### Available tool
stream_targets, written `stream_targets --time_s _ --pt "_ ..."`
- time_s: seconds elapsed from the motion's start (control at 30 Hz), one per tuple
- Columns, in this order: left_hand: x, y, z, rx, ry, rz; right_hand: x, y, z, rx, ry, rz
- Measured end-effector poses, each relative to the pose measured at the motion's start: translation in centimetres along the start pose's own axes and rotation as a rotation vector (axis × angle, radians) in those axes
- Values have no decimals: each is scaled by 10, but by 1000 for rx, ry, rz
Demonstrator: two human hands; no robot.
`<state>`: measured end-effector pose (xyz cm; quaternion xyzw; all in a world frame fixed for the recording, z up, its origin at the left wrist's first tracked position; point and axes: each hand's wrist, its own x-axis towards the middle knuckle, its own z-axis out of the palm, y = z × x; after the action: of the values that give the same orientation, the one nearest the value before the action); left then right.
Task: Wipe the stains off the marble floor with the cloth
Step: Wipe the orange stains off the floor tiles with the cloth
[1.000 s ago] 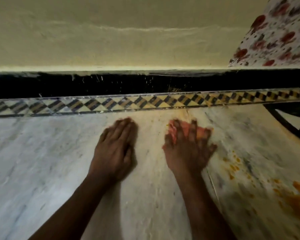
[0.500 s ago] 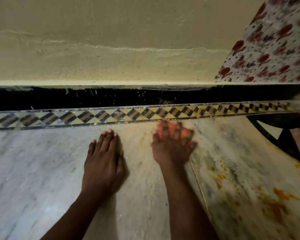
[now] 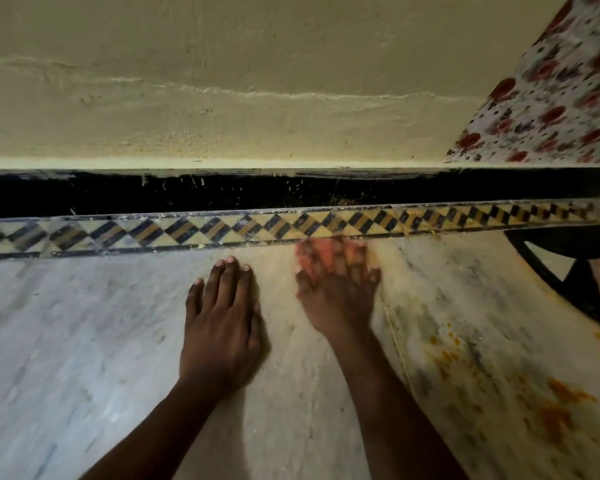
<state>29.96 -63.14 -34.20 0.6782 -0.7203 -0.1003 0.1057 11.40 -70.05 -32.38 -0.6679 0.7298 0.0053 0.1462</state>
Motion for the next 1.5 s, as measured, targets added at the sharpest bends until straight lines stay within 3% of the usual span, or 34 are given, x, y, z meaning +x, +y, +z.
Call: stream_targets --time_s 0.07,0.13,0.23,0.33,0.37,0.43,0.5,0.57,0.63,0.77,0.83,0.87,1.0,1.07,1.13,1.23,1.3,1.33,1.47,1.5 --pt "1 0 -2 -1 -15 0 -30 7 -2 -37 -41 -192" --pt "-1 0 -3 -18 -22 -5 -63 33 0 -54 -63 -253" --pt "-1 0 -2 -14 -27 -2 -53 76 -5 -59 -15 89" --pt "-1 -1 1 3 -8 20 10 62 -6 61 92 381" --pt "-2 0 1 9 -12 27 26 44 -8 87 97 355" --pt "-1 1 1 7 -5 37 36 8 -6 39 82 114" --pt "0 3 0 6 -11 57 7 -10 3 -4 56 -156" --pt "-1 4 0 11 -18 89 -38 -1 11 -29 78 -303" --pt "-1 3 1 19 -17 103 -54 30 11 -25 111 -194" --pt "-1 0 6 34 -22 103 11 56 -4 85 155 402" --pt "0 1 6 31 -23 98 51 29 -8 153 124 477" --pt "0 1 5 27 -25 99 60 10 -8 136 94 400" --pt "0 3 0 19 -15 96 10 -25 4 -34 15 -246" --pt "-2 4 -1 21 -17 97 -19 10 7 -77 13 -356" --pt "-1 4 1 13 -23 91 -13 67 2 -143 41 -129" --pt "-1 5 5 -1 3 92 36 120 -22 35 145 467" --pt "0 4 5 0 12 93 73 104 -30 140 154 591" --pt "0 4 4 0 13 96 81 84 -30 125 136 532" --pt "1 5 1 9 -9 126 32 33 -11 -11 41 -131" --pt "1 4 0 11 -16 154 13 42 -5 -23 18 -216"
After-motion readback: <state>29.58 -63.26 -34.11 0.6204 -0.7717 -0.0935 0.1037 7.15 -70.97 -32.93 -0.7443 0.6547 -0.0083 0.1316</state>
